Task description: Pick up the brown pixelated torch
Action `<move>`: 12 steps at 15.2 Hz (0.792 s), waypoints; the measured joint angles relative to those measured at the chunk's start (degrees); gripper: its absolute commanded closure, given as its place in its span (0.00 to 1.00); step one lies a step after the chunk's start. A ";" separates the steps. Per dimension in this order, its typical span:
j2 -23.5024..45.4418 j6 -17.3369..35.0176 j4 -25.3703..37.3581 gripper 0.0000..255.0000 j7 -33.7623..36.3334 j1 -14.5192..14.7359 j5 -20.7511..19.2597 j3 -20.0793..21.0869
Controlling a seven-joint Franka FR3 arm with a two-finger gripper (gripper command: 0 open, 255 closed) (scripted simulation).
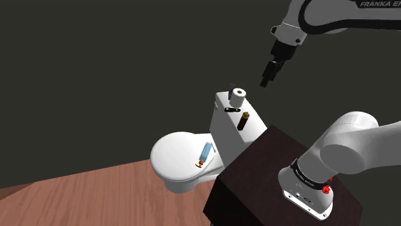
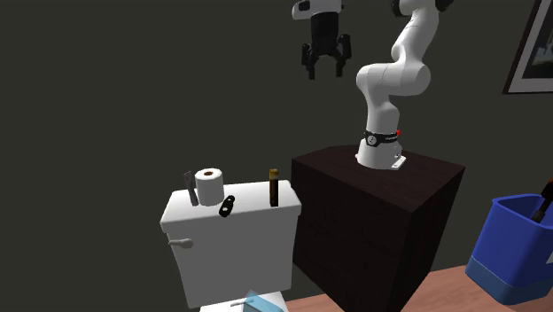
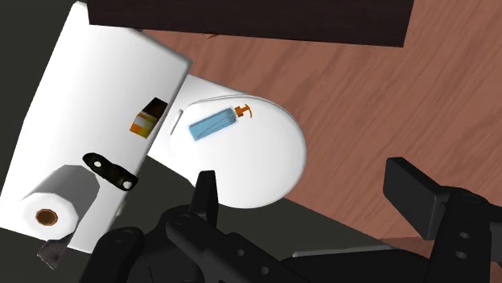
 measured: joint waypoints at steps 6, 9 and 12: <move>5.75 12.93 -6.79 0.00 -3.74 -1.05 -2.44 -2.89; 10.58 19.67 -8.50 0.00 -6.38 -1.80 -3.73 -5.13; 15.54 26.96 -10.64 0.00 -8.53 -2.11 -4.44 -6.95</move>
